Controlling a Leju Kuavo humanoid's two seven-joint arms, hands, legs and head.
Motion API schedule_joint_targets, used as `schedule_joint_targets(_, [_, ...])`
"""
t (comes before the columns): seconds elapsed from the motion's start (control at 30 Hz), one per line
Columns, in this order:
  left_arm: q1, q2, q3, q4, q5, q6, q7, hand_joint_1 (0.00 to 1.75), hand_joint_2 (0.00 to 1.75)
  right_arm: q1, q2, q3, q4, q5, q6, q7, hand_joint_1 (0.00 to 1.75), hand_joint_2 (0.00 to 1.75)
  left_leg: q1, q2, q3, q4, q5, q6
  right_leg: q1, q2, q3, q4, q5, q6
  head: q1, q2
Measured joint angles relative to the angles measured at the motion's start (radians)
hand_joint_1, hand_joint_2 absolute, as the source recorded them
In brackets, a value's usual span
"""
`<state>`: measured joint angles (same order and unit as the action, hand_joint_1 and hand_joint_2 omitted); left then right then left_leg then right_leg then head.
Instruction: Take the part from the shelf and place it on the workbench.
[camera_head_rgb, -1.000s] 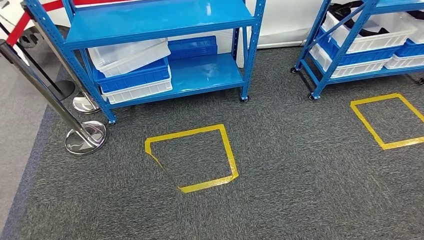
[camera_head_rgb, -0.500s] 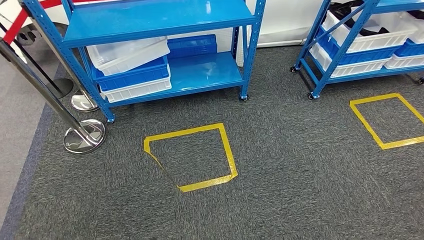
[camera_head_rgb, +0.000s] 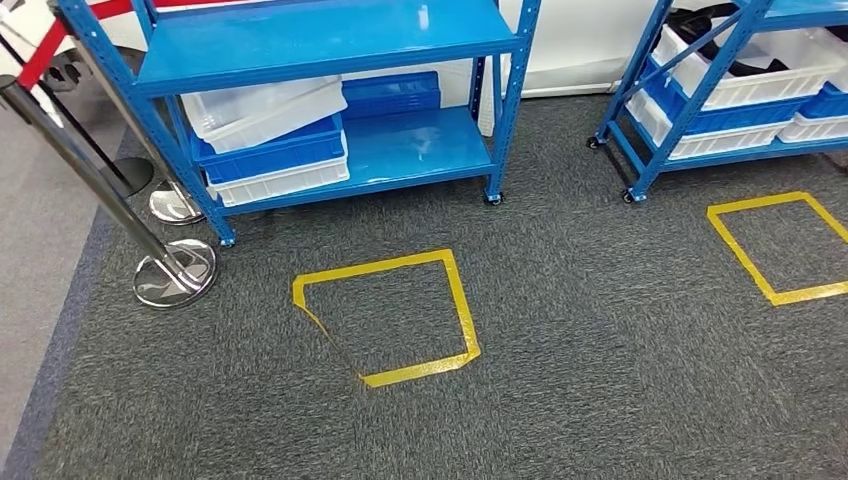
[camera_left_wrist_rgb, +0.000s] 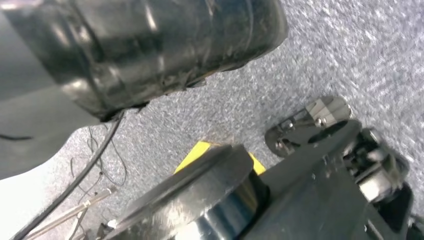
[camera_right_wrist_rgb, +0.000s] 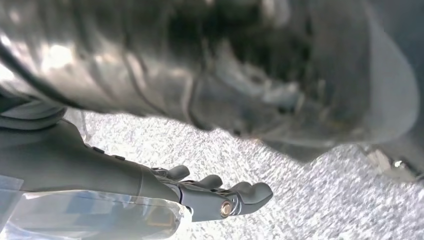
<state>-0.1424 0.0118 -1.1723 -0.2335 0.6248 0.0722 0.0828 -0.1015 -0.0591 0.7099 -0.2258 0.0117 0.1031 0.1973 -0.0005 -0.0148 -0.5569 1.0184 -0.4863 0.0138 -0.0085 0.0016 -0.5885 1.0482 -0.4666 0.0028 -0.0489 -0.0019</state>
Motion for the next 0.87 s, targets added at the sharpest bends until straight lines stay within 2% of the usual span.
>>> schedule_joint_targets(0.07, [0.0, 0.002, 0.0, 0.0, 0.002, 0.0, 0.0, 0.0, 0.0, 0.001, 0.0, 0.0, 0.0, 0.0, 0.001, -0.001, 0.0, 0.0, 0.001, 0.001, 0.001, 0.003, -0.006, -0.011, -0.003, 0.0, 0.006, -0.003, 0.001, -0.012, 0.0, 0.0])
schedule_joint_targets(0.13, [0.0, 0.004, 0.0, 0.0, 0.003, -0.001, 0.0, 0.0, 0.0, 0.001, -0.001, 0.0, 0.001, -0.001, 0.0, -0.003, 0.0, 0.0, 0.004, 0.005, -0.024, 0.058, -0.04, -0.023, -0.007, -0.002, 0.014, -0.01, 0.002, -0.023, -0.005, 0.0])
schedule_joint_targets(0.2, [0.001, 0.004, 0.0, 0.0, 0.003, -0.002, 0.0, 0.0, 0.0, 0.0, -0.001, 0.0, 0.001, -0.001, -0.001, -0.004, 0.0, 0.0, 0.006, 0.008, -0.087, 0.181, -0.097, -0.031, -0.007, -0.003, 0.015, -0.01, 0.0, -0.03, -0.009, 0.0])
schedule_joint_targets(0.23, [0.001, 0.004, 0.0, 0.0, 0.003, -0.003, 0.0, 0.0, 0.0, 0.0, -0.001, 0.0, 0.001, -0.002, -0.001, -0.005, 0.0, 0.0, 0.008, 0.008, -0.119, 0.239, -0.115, -0.034, -0.007, -0.003, 0.016, -0.01, -0.001, -0.031, -0.009, 0.0])
schedule_joint_targets(0.27, [0.002, 0.004, 0.0, 0.0, 0.004, -0.004, 0.0, 0.0, 0.0, 0.0, -0.001, 0.0, 0.001, -0.003, -0.001, -0.005, 0.0, 0.0, 0.008, 0.008, -0.14, 0.27, -0.115, -0.036, -0.006, -0.003, 0.018, -0.01, -0.003, -0.032, -0.009, 0.0])
schedule_joint_targets(0.3, [0.003, 0.004, 0.0, 0.0, 0.004, -0.004, 0.0, 0.0, 0.0, 0.001, -0.001, 0.0, 0.001, -0.004, -0.001, -0.005, 0.0, 0.0, 0.009, 0.008, -0.142, 0.264, -0.096, -0.036, -0.006, -0.003, 0.02, -0.01, -0.005, -0.032, -0.01, 0.0])
schedule_joint_targets(0.33, [0.003, 0.005, 0.0, 0.0, 0.004, -0.004, 0.0, 0.0, 0.0, 0.001, -0.001, 0.0, 0.001, -0.005, -0.001, -0.005, 0.0, 0.0, 0.009, 0.008, -0.126, 0.22, -0.059, -0.034, -0.006, -0.003, 0.025, -0.01, -0.008, -0.031, -0.01, 0.0])
schedule_joint_targets(0.37, [0.003, 0.006, 0.0, 0.0, 0.004, -0.004, -0.001, 0.0, 0.0, 0.001, -0.001, 0.0, 0.001, -0.007, -0.001, -0.005, 0.0, 0.0, 0.009, 0.009, -0.097, 0.152, -0.018, -0.03, -0.006, -0.002, 0.029, -0.01, -0.011, -0.028, -0.01, 0.0])
schedule_joint_targets(0.4, [0.002, 0.008, 0.0, 0.0, 0.004, -0.004, -0.002, 0.0, 0.0, 0.001, -0.001, 0.0, 0.001, -0.008, -0.001, -0.006, 0.0, 0.0, 0.007, 0.01, -0.068, 0.087, 0.01, -0.026, -0.004, -0.002, 0.033, -0.009, -0.015, -0.025, -0.01, 0.0])
schedule_joint_targets(0.43, [0.001, 0.009, 0.0, 0.0, 0.005, -0.004, -0.003, 0.0, 0.0, 0.001, -0.001, 0.0, 0.001, -0.009, -0.001, -0.007, 0.0, 0.0, 0.005, 0.01, -0.046, 0.039, 0.025, -0.02, -0.003, -0.002, 0.034, -0.008, -0.018, -0.02, -0.009, 0.0])
schedule_joint_targets(0.5, [0.0, 0.01, 0.0, 0.0, 0.005, -0.006, -0.005, 0.0, 0.0, -0.001, -0.001, 0.0, 0.001, -0.011, -0.001, -0.012, 0.0, 0.0, 0.0, 0.009, -0.031, 0.007, 0.022, -0.01, -0.001, -0.002, 0.035, -0.009, -0.021, -0.01, -0.008, 0.0])
schedule_joint_targets(0.6, [0.003, 0.011, 0.0, 0.0, 0.004, -0.009, -0.006, 0.0, 0.0, -0.002, -0.001, 0.0, 0.001, -0.014, -0.002, -0.023, 0.0, 0.0, 0.005, 0.008, -0.019, -0.008, 0.022, 0.008, -0.001, -0.003, 0.034, 0.002, -0.033, 0.005, -0.007, 0.0])
schedule_joint_targets(0.67, [0.002, 0.012, 0.0, 0.0, 0.004, -0.01, -0.007, 0.0, 0.0, -0.002, -0.001, 0.0, 0.001, -0.014, -0.005, -0.026, 0.0, 0.0, 0.009, 0.01, -0.007, -0.017, 0.021, 0.02, -0.002, -0.003, -0.007, 0.084, -0.072, 0.011, -0.003, 0.0])
schedule_joint_targets(0.73, [0.001, 0.012, 0.0, 0.0, 0.003, -0.011, -0.007, 0.0, 0.0, 0.0, -0.001, 0.0, 0.001, -0.014, -0.008, -0.027, 0.0, 0.0, 0.008, 0.01, -0.001, -0.017, 0.014, 0.028, -0.002, -0.003, -0.082, 0.21, -0.117, 0.014, 0.001, 0.0])
schedule_joint_targets(0.77, [0.001, 0.013, 0.0, 0.0, 0.003, -0.011, -0.008, 0.0, 0.0, 0.001, -0.001, 0.0, 0.001, -0.014, -0.009, -0.027, 0.0, 0.0, 0.007, 0.009, 0.003, -0.016, 0.01, 0.028, -0.003, -0.003, -0.109, 0.25, -0.12, 0.015, 0.001, 0.0])
schedule_joint_targets(0.8, [0.002, 0.013, 0.0, 0.0, 0.003, -0.012, -0.008, 0.0, 0.0, 0.002, -0.001, 0.0, 0.001, -0.014, -0.009, -0.027, 0.0, 0.0, 0.007, 0.008, 0.008, -0.016, 0.006, 0.028, -0.003, -0.003, -0.119, 0.253, -0.103, 0.016, 0.001, 0.0])
schedule_joint_targets(0.83, [0.003, 0.012, 0.0, 0.0, 0.003, -0.012, -0.008, 0.0, 0.0, 0.002, -0.001, 0.0, 0.001, -0.015, -0.01, -0.028, 0.0, 0.0, 0.007, 0.006, 0.016, -0.016, 0.001, 0.026, -0.003, -0.003, -0.109, 0.217, -0.067, 0.015, 0.001, 0.0])
schedule_joint_targets(0.87, [0.004, 0.012, 0.0, 0.0, 0.003, -0.012, -0.008, 0.0, 0.0, 0.003, -0.001, 0.0, 0.001, -0.015, -0.01, -0.028, 0.0, 0.0, 0.007, 0.006, 0.02, -0.016, -0.002, 0.025, -0.004, -0.003, -0.101, 0.194, -0.047, 0.014, 0.001, 0.0])
